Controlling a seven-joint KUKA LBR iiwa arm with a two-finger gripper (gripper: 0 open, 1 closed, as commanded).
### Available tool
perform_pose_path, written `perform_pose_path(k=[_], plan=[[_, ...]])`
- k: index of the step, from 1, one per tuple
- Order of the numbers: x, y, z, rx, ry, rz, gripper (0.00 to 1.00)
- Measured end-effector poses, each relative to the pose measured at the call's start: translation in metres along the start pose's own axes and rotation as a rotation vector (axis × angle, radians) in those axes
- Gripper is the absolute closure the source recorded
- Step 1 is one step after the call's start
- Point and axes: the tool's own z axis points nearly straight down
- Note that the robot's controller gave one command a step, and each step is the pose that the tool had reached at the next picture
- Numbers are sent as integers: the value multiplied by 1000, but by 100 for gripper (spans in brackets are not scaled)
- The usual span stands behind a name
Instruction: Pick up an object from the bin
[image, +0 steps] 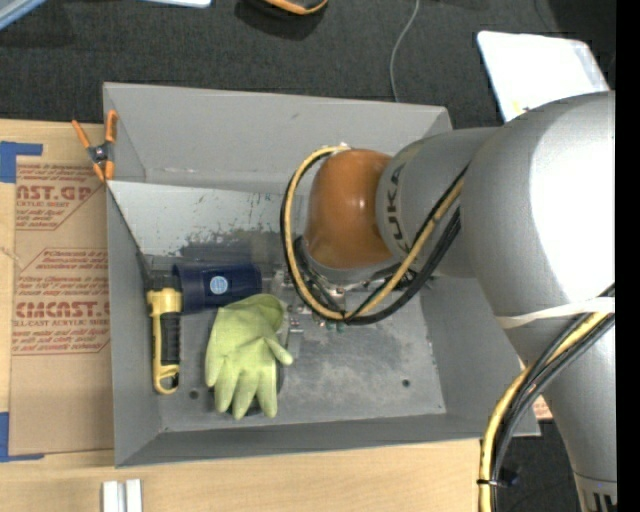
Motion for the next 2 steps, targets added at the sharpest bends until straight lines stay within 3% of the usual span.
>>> perform_pose_path(k=[1,2], plan=[[15,-13,-21,-1,-2,-53,100],[15,-13,-21,-1,-2,-53,100]])
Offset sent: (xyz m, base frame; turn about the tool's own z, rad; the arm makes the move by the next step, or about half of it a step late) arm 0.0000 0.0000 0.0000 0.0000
